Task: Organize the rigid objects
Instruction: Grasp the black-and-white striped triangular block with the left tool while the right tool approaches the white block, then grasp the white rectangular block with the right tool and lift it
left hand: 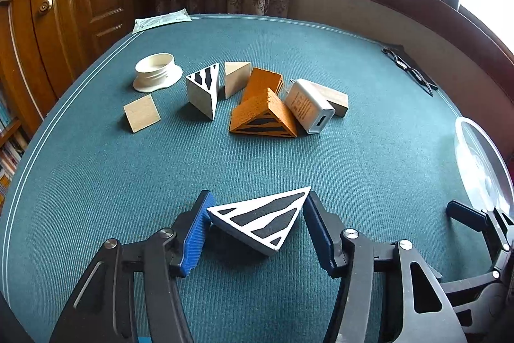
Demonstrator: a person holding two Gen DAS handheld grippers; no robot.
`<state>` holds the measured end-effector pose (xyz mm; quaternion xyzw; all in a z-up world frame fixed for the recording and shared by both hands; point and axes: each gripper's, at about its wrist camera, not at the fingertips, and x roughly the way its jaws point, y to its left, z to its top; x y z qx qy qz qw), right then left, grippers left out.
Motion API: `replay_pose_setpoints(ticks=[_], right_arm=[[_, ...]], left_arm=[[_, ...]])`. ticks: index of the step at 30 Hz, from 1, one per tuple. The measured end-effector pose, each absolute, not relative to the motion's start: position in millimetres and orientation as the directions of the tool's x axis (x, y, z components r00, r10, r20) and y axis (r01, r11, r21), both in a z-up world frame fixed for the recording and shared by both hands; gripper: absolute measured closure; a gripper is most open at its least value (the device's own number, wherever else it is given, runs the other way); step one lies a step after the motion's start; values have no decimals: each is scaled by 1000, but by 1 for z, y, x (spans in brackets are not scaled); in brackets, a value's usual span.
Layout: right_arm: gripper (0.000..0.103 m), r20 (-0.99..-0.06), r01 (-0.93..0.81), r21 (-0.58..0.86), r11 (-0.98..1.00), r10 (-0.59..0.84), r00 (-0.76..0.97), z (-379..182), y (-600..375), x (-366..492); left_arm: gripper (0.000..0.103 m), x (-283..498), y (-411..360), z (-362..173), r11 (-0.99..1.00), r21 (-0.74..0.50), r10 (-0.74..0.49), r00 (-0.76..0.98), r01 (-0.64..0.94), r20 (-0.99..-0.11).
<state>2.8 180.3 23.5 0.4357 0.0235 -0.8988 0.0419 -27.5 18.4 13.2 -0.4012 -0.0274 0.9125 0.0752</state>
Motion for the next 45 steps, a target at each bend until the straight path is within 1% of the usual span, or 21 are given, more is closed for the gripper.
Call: replay_pose_setpoints(ticks=[2,5,8,9,10,12,16,18,21,28,32,37,39,45], right_arm=[[0,-785,96,-6,-995,-55,-617,23,181,3],[0,-785,99,-4,-995,-59,-617,23,180,3],[0,-786,152,13,-988,-104,-610,24,177,2],[3,-788,169,12,-986,-113,-605,25,175,1],[6,-790,190,13,-982,-127,-600,26,173,0],[17,-797,213,24,-977,-147,-585,30,169,-7],[30,-809,217,119,-969,-222,-545,37,167,-30],[39,-802,220,164,-962,-259,-538,40,164,-43],[46,-787,223,221,-949,-309,-534,43,158,-63],[54,-754,237,267,-934,-356,-552,46,135,-101],[61,-752,242,288,-926,-375,-542,42,129,-115],[79,-758,246,263,-933,-357,-546,38,124,-118],[80,-758,250,249,-936,-349,-551,38,123,-116],[81,-738,256,233,-938,-342,-582,46,129,-99]], left_arm=[[45,-27,13,14,-985,-136,170,-672,-103,-721],[45,-25,4,16,-987,-145,149,-695,-64,-703],[45,-21,-6,20,-989,-149,122,-724,-28,-678],[46,-20,-9,21,-988,-152,116,-730,-17,-674],[49,-19,-11,21,-987,-160,114,-733,-8,-671],[49,-20,-16,20,-984,-180,118,-731,7,-672],[50,-20,-23,18,-979,-205,126,-728,21,-674],[50,-19,-23,18,-977,-214,131,-727,23,-674],[50,-19,-24,16,-974,-226,137,-727,26,-673],[50,-20,-26,16,-971,-239,143,-726,31,-673],[51,-20,-26,15,-970,-241,144,-726,31,-673],[51,-20,-27,15,-970,-241,144,-726,31,-672],[51,-20,-26,15,-970,-241,144,-726,31,-672],[51,-19,-25,14,-970,-241,144,-726,31,-673]])
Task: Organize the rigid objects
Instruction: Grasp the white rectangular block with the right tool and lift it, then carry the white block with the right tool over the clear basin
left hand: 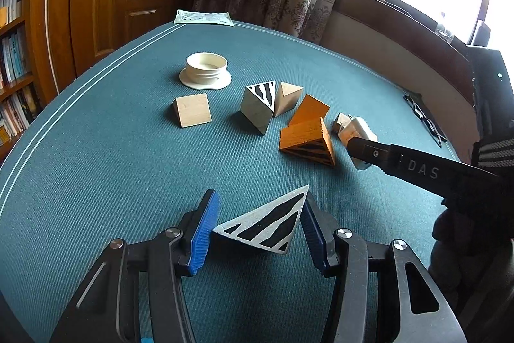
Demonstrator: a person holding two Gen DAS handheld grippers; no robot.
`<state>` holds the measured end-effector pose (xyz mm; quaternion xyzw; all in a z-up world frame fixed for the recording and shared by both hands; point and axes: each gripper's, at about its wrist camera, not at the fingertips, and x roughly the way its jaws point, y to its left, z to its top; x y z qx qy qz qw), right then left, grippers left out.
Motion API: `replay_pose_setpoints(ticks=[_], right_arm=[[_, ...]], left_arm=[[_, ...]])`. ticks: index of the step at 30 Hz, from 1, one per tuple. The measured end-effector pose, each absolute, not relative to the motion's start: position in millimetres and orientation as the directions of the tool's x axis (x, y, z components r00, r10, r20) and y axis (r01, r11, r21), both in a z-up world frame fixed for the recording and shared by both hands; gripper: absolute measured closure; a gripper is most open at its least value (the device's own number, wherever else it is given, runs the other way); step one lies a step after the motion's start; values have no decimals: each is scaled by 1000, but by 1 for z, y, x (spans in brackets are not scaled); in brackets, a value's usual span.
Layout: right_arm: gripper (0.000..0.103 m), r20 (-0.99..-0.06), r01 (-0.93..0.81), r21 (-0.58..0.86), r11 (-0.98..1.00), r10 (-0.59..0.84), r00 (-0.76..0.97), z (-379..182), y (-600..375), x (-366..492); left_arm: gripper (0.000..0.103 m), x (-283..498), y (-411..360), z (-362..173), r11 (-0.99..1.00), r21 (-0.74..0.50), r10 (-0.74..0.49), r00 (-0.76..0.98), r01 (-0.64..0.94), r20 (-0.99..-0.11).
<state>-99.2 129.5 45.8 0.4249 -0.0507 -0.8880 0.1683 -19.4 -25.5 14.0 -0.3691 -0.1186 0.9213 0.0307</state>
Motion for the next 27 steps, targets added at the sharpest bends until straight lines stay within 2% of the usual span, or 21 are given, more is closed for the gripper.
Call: replay_pose_setpoints(ticks=[16,27], right_arm=[[81,-708,189,277,-942,-332,-624,55,181,-37],[81,-681,127,301,-945,-306,-665,61,218,-8]], left_arm=[[51,-19,-20,13,-978,-206,118,-728,33,-676],[51,-10,10,27,-983,-184,147,-729,-30,-668]])
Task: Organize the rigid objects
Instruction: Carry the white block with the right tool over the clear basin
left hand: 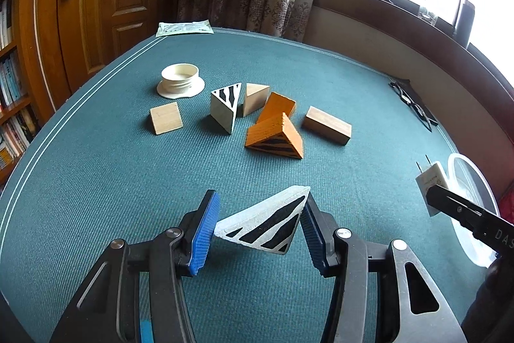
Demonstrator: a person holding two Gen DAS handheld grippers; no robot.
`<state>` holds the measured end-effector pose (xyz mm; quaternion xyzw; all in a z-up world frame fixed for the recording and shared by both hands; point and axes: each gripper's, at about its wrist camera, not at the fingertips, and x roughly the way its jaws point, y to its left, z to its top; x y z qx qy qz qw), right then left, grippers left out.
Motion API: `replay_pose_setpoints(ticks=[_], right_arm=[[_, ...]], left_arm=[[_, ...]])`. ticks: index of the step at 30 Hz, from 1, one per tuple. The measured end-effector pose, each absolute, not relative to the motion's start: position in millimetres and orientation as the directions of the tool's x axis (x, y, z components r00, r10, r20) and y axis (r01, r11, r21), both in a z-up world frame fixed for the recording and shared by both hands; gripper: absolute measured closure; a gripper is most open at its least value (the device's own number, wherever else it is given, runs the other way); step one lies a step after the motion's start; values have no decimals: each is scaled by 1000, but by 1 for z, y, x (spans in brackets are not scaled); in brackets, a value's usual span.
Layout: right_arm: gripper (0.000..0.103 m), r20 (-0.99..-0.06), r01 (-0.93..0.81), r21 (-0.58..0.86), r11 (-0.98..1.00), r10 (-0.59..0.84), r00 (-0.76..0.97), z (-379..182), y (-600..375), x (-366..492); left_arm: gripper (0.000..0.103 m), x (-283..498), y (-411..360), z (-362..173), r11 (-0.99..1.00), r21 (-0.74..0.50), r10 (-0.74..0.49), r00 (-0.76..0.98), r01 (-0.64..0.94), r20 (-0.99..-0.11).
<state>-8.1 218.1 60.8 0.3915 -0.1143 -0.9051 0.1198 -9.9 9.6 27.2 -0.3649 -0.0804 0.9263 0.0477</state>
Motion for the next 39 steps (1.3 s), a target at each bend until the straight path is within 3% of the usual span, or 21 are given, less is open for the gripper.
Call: replay_pose_setpoints(ticks=[15,39], right_arm=[[81,-638,-73,309,-948,-150,-755,75,312,24],[80,-668,-359,267,-894,96,-738,59,423,45]], left_arm=[[51,-1,56,49,-984,-132,177,-736,-120,-653],[51,3,122,64,-963,-81,245,-717,-255,-653]])
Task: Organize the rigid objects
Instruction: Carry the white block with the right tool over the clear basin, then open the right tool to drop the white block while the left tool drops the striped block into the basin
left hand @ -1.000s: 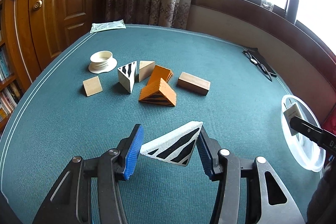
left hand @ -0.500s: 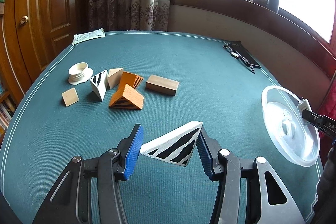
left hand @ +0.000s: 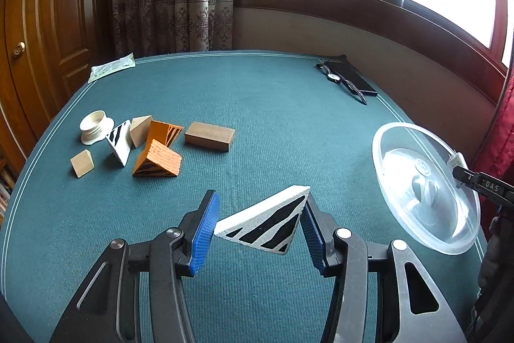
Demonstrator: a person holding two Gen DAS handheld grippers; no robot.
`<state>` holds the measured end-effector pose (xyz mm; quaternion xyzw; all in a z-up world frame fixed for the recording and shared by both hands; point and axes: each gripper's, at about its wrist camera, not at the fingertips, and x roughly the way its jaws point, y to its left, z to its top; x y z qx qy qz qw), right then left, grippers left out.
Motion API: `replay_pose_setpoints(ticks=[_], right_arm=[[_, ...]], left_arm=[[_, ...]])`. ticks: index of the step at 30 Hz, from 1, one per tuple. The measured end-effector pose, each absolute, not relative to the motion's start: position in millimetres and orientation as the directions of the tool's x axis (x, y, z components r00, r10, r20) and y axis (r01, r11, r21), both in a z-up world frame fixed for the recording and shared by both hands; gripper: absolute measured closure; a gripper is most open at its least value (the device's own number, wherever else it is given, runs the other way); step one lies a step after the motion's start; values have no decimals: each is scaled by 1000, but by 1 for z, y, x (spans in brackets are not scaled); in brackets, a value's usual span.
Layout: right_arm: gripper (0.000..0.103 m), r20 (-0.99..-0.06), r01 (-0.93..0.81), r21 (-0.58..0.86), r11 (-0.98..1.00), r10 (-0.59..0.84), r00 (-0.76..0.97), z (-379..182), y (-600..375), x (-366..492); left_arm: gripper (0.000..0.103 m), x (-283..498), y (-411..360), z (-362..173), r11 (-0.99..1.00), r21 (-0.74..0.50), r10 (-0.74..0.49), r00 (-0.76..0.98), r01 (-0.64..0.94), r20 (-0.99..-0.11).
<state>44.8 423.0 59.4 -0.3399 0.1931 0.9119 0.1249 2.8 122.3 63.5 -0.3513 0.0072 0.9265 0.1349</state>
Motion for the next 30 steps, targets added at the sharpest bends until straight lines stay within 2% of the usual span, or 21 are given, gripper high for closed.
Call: replay_pose_setpoints(ticks=[5,13,18,30], right_arm=[[80,-668,-374,272,-886,106,-737,57,431,47],[73,-658,-382,284,-880,111,-744,56,438,51],[54,-648,-387,274,-880,128,-750,56,437,53],[51,-639,-369,280,-886,115,-761,55,433,54]], left_arm=[[51,4,134,66,-957,-74,259,-713,-280,-651],[51,5,157,73,-942,-64,291,-708,-329,-643],[51,7,174,78,-927,-62,322,-700,-370,-638],[51,15,221,87,-866,-77,427,-651,-494,-628]])
